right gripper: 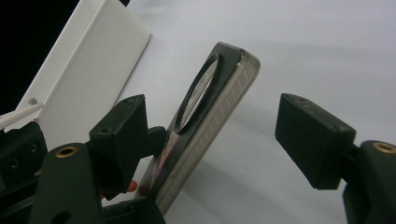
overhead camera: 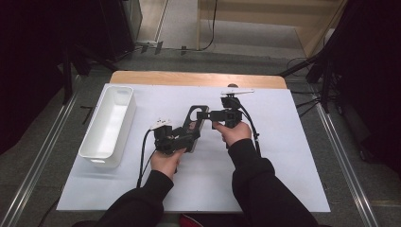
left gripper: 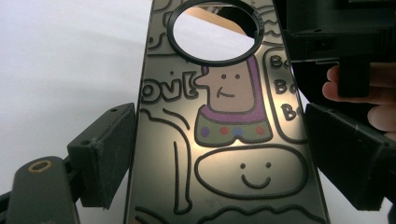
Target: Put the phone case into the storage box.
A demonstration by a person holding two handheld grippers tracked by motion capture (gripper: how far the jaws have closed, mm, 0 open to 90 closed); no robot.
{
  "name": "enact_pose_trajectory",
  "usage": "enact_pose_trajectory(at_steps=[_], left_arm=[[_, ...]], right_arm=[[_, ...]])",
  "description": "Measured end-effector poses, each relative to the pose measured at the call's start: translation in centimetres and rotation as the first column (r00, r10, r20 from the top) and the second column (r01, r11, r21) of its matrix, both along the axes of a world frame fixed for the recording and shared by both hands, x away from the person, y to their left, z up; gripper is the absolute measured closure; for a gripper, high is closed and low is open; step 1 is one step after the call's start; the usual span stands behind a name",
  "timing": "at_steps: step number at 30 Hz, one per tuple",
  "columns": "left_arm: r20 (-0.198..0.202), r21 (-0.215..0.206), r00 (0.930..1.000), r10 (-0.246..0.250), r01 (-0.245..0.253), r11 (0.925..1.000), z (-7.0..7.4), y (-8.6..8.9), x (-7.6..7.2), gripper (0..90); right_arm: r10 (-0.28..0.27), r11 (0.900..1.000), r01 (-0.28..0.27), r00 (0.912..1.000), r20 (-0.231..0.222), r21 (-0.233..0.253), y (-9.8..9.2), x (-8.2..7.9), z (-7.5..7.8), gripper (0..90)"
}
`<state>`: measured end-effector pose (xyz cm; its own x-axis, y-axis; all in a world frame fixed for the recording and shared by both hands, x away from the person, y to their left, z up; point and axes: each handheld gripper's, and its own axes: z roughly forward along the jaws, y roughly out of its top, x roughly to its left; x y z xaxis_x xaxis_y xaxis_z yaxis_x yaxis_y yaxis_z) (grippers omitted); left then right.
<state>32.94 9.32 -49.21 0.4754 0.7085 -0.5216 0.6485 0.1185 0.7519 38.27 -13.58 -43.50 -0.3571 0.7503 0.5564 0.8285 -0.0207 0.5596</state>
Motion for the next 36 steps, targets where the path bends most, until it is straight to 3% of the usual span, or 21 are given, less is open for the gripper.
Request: enact_pose_trajectory(at_steps=[7, 12, 23, 31, 36], left_arm=[[0.003, 0.005, 1.0, 0.001, -0.001, 1.0, -0.01, -0.09, -0.02, 11.6], [0.003, 0.005, 1.0, 0.004, -0.004, 1.0, 0.03, -0.04, -0.02, 11.6], [0.003, -0.001, 1.0, 0.008, -0.008, 1.0, 0.01, -0.13, -0.03, 11.6], [0.006, 0.002, 0.9997, 0.022, -0.022, 0.9998, 0.02, -0.08, -0.12, 11.6], [-0.004, -0.004, 0.9998, 0.019, -0.019, 0.9998, -0.07, -0.14, -0.11, 11.6]], right_arm=[[0.004, 1.0, -0.003, 0.9995, -0.03, 0.029, 0.14, 0.35, -0.26, 29.9], [0.003, 0.998, 0.002, 0.9965, -0.083, 0.062, 0.35, 0.42, -0.28, 35.5], [-0.007, 0.998, 0.014, 0.9938, -0.111, 0.064, 0.95, 0.52, -0.56, 44.0], [-0.038, 0.994, 0.053, 0.9864, -0.16, 0.096, 0.62, 0.9, -0.73, 52.6], [-0.048, 0.992, 0.066, 0.9855, -0.163, 0.107, 0.53, 0.97, -0.68, 55.1]])
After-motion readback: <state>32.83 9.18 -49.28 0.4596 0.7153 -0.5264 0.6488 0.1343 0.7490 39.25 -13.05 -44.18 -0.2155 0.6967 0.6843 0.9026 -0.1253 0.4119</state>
